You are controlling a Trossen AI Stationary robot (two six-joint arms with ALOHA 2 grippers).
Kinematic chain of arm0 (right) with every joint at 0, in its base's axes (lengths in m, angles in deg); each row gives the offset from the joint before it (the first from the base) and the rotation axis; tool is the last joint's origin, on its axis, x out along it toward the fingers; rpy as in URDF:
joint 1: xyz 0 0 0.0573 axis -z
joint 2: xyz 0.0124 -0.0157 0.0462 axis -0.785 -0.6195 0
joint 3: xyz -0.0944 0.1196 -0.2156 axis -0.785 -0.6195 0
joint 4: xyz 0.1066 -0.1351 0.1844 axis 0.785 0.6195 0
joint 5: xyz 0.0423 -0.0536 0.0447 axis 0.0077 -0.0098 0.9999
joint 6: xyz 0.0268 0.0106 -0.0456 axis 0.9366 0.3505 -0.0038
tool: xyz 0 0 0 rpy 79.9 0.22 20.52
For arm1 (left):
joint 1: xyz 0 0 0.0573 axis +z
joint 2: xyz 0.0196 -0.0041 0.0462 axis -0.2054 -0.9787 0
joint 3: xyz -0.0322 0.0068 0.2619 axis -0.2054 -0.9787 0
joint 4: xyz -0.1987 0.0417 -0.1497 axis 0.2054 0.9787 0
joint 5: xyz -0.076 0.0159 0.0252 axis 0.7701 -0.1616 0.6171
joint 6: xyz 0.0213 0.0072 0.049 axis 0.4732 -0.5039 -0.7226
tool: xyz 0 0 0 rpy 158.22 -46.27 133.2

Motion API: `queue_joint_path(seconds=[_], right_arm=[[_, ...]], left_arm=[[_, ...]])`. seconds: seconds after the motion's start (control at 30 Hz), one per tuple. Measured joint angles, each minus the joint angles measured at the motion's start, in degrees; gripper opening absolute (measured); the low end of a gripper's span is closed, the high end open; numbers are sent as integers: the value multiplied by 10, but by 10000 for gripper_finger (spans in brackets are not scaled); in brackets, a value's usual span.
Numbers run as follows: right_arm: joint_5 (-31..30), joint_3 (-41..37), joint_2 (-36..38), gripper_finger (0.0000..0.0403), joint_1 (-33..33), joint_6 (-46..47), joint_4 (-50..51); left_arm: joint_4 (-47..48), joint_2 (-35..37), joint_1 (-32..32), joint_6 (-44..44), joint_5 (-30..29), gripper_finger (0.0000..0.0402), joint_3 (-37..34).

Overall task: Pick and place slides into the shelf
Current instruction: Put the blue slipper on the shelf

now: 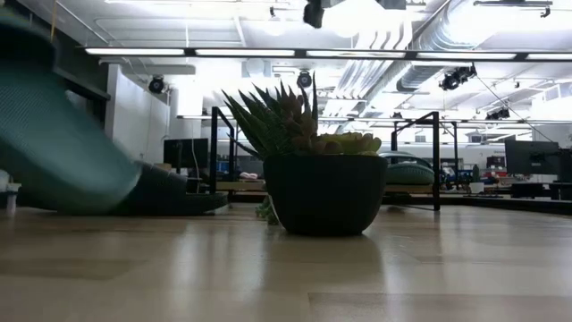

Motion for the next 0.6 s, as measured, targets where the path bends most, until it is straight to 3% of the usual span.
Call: queue_joint_path(seconds=[0.3, 0.6], right_arm=[[-42, 0, 54, 128, 15, -31, 26], [-72, 0, 78, 128, 15, -41, 46]], left_arm=[[204, 10, 0, 5, -73, 7, 136], [288, 15, 28, -20, -195, 3, 219]])
